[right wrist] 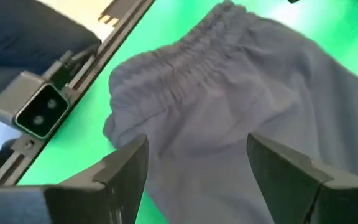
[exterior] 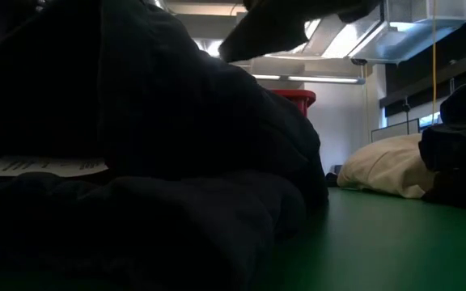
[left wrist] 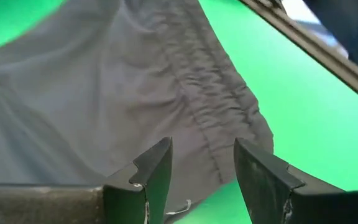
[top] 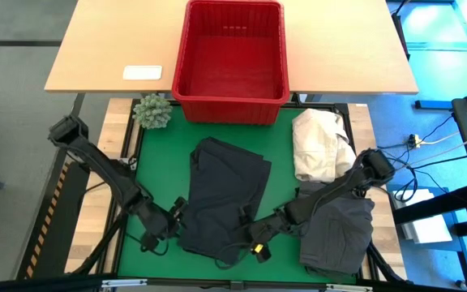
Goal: Fold laundry
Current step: Fold the gray short
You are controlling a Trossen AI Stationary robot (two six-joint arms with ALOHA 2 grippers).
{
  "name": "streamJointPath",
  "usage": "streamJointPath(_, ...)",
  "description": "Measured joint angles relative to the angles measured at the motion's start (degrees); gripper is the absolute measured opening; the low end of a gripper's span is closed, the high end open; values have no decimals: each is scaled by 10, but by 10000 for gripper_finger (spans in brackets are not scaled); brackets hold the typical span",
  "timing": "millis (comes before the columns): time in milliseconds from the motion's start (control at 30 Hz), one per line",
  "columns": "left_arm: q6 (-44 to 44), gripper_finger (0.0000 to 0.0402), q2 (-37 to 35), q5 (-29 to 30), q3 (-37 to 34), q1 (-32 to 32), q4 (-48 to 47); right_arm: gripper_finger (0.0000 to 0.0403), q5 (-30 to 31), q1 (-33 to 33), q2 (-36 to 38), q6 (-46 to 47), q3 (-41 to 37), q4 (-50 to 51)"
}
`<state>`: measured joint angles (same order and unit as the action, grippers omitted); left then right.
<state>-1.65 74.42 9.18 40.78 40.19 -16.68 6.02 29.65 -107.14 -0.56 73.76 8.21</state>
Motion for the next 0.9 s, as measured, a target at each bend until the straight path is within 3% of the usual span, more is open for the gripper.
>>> streamJointPath(233,0,166,70,-22,47,5,-55,269,-38,12,-32,-2,38,29)
streamJointPath(500,-34,174,83,-25,131,-1,-172,269,-71,14,-40,4,43,32)
streamJointPath(667,-50,212,83,0,184,-14,-225,269,-72,6,-40,-6,43,31)
streamJointPath(900,-23,281,92,2,173,-7,-228,269,-75,13,-45,-28,42,21)
